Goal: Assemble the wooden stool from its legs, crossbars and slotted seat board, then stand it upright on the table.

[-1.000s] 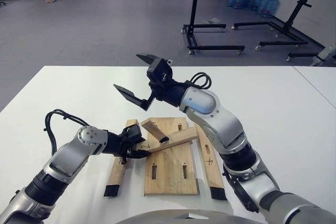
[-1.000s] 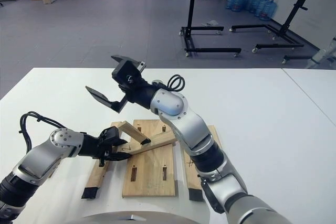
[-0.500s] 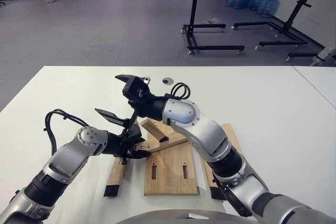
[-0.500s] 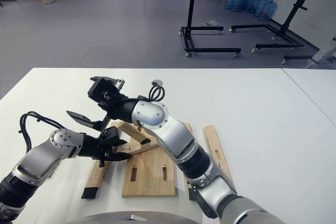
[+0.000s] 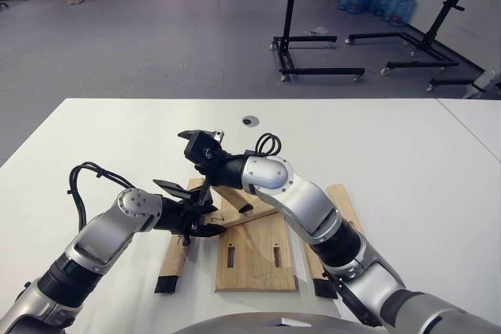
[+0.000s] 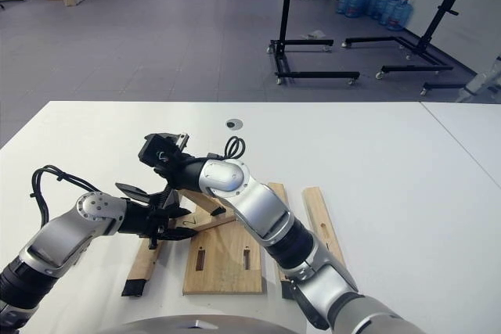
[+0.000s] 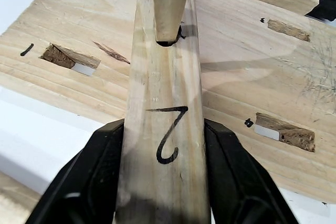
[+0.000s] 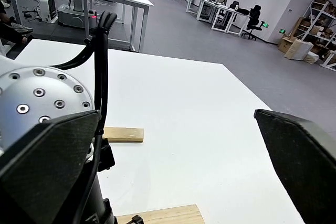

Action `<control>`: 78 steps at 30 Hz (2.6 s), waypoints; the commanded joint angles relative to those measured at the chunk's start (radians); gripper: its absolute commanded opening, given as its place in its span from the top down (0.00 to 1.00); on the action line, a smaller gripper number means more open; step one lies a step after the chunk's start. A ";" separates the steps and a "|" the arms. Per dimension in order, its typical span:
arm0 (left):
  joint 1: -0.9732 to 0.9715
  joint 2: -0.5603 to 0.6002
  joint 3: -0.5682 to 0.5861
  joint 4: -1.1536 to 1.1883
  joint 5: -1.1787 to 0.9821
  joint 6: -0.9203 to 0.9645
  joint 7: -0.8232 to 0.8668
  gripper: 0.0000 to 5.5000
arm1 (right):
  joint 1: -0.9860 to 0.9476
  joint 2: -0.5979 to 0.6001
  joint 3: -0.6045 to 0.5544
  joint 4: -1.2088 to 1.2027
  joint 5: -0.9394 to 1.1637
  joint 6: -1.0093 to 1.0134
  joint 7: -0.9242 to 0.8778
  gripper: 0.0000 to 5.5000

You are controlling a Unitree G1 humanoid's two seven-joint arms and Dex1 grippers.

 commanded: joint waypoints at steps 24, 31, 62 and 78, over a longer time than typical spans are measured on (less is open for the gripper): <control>0.055 0.025 0.008 0.011 0.001 -0.013 0.003 0.63 | 0.164 -0.114 -0.174 0.018 0.082 0.137 0.047 0.02; 0.046 0.006 -0.011 0.008 0.005 -0.013 0.008 0.63 | 0.208 -0.119 -0.175 0.002 0.166 0.207 0.073 0.02; 0.089 0.021 -0.021 -0.005 0.012 -0.047 0.014 0.63 | -0.062 -0.061 -0.365 -0.184 0.385 0.345 -0.032 0.02; 0.080 0.025 -0.030 0.004 0.008 -0.050 0.004 0.63 | 0.105 -0.127 -0.307 -0.011 0.349 0.187 0.021 0.02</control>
